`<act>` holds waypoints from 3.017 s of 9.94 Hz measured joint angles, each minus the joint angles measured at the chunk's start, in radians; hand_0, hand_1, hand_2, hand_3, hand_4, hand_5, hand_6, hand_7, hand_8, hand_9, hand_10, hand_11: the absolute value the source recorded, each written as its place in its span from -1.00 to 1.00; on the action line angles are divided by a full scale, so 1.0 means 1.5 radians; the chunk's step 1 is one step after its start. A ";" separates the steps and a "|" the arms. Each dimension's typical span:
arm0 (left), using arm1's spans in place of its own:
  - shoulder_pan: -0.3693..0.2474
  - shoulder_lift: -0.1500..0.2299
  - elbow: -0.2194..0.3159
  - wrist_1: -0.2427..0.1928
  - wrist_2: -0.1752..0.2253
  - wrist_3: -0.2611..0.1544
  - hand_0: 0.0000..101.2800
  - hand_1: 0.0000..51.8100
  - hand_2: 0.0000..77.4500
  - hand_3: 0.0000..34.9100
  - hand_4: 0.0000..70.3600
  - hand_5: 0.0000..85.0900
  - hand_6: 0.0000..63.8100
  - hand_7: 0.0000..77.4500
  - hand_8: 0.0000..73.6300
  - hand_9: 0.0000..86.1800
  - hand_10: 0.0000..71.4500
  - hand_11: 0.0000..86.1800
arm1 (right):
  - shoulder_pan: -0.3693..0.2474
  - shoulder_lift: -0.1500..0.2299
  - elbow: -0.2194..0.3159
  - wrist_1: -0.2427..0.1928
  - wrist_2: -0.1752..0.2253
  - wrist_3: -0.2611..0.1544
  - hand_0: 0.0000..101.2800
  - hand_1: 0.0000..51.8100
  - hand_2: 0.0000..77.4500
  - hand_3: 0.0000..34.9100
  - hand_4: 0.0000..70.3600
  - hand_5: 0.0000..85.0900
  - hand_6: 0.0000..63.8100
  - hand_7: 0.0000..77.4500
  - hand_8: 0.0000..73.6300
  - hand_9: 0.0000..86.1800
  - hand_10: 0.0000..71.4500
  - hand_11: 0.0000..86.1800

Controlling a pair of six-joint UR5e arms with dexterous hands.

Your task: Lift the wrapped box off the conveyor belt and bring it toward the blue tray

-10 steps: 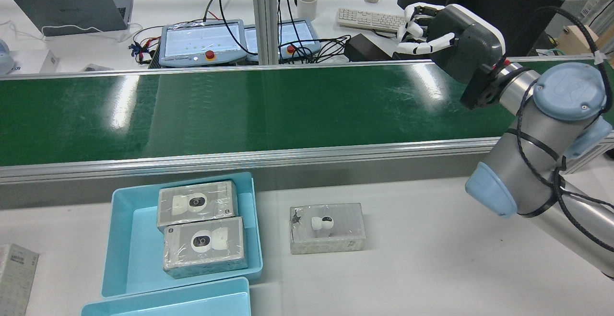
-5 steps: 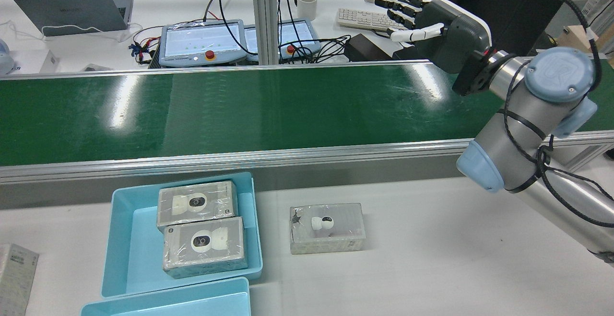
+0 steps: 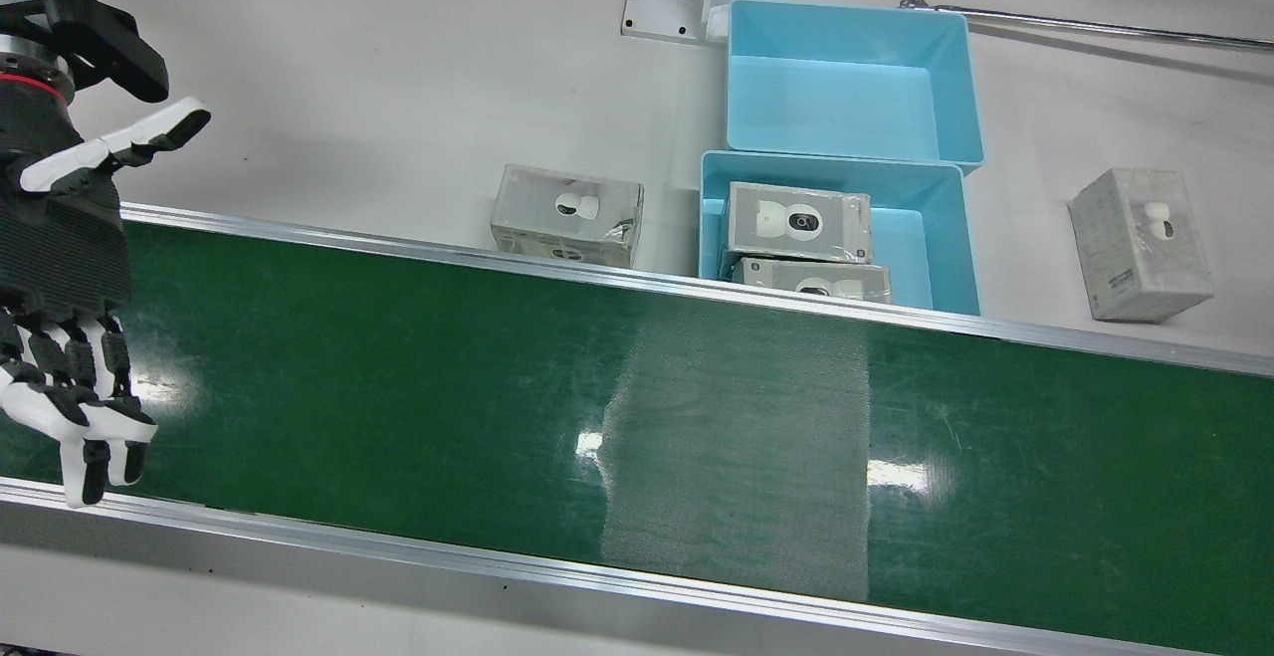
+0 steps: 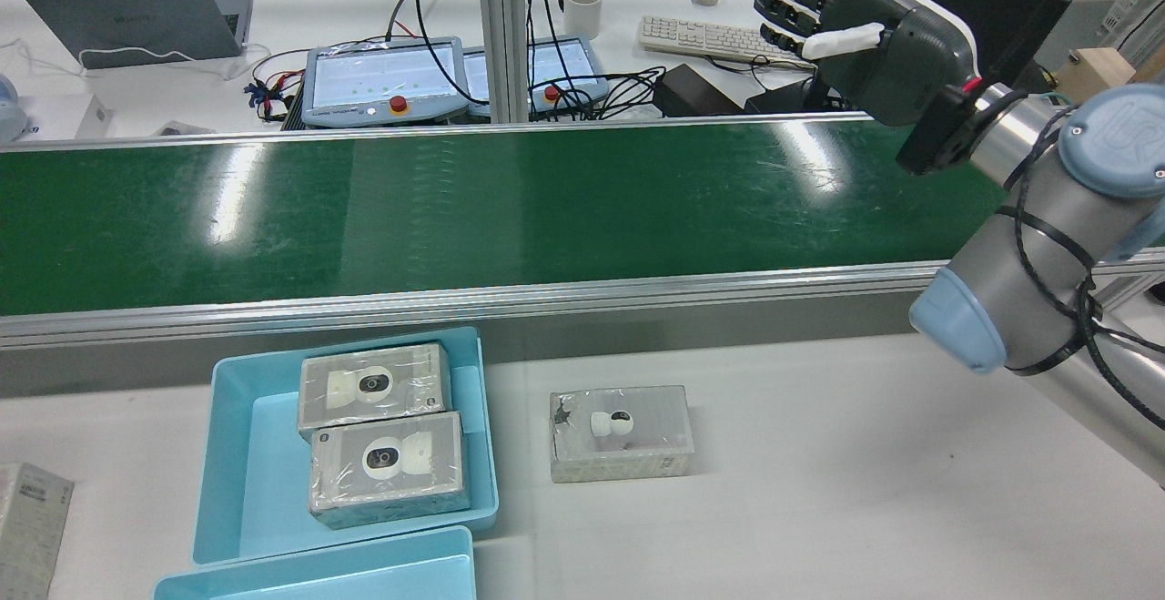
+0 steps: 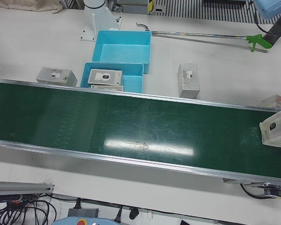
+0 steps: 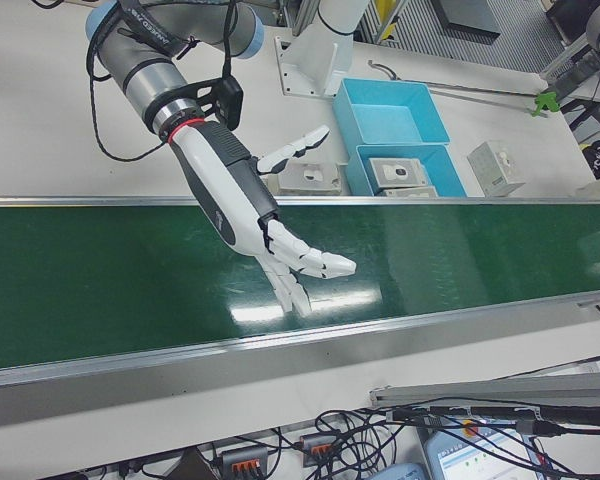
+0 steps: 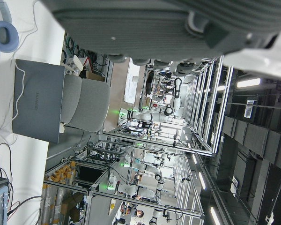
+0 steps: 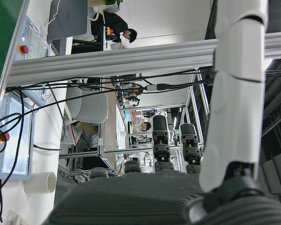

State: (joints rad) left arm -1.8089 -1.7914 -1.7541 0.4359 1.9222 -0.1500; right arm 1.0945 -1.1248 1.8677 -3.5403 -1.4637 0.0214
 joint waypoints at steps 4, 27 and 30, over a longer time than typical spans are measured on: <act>0.000 0.000 0.000 0.000 0.000 0.000 -1.00 -1.00 -0.99 -1.00 -1.00 -0.97 -1.00 -0.99 -0.99 -1.00 -1.00 -1.00 | 0.000 -0.041 0.021 0.003 0.001 -0.009 -0.04 -0.41 -0.66 -0.65 -0.63 -0.65 -0.81 -0.48 -0.97 -0.91 -1.00 -0.96; 0.000 0.000 0.000 0.000 0.000 0.000 -1.00 -1.00 -0.97 -1.00 -1.00 -0.97 -1.00 -0.99 -0.99 -1.00 -0.98 -1.00 | -0.010 -0.044 0.026 0.006 0.002 -0.011 -0.02 -0.41 -0.70 -0.50 -0.49 -0.60 -0.71 -0.31 -0.93 -0.82 -0.97 -0.90; 0.000 0.000 0.000 0.000 0.000 0.000 -1.00 -1.00 -0.97 -1.00 -1.00 -0.97 -1.00 -0.99 -0.99 -1.00 -0.98 -1.00 | -0.011 -0.045 0.026 0.006 0.001 -0.010 -0.02 -0.41 -0.69 -0.48 -0.49 -0.60 -0.71 -0.31 -0.93 -0.82 -0.95 -0.90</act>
State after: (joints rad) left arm -1.8090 -1.7914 -1.7542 0.4360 1.9223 -0.1500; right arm 1.0785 -1.1918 1.9068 -3.5312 -1.4616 0.0060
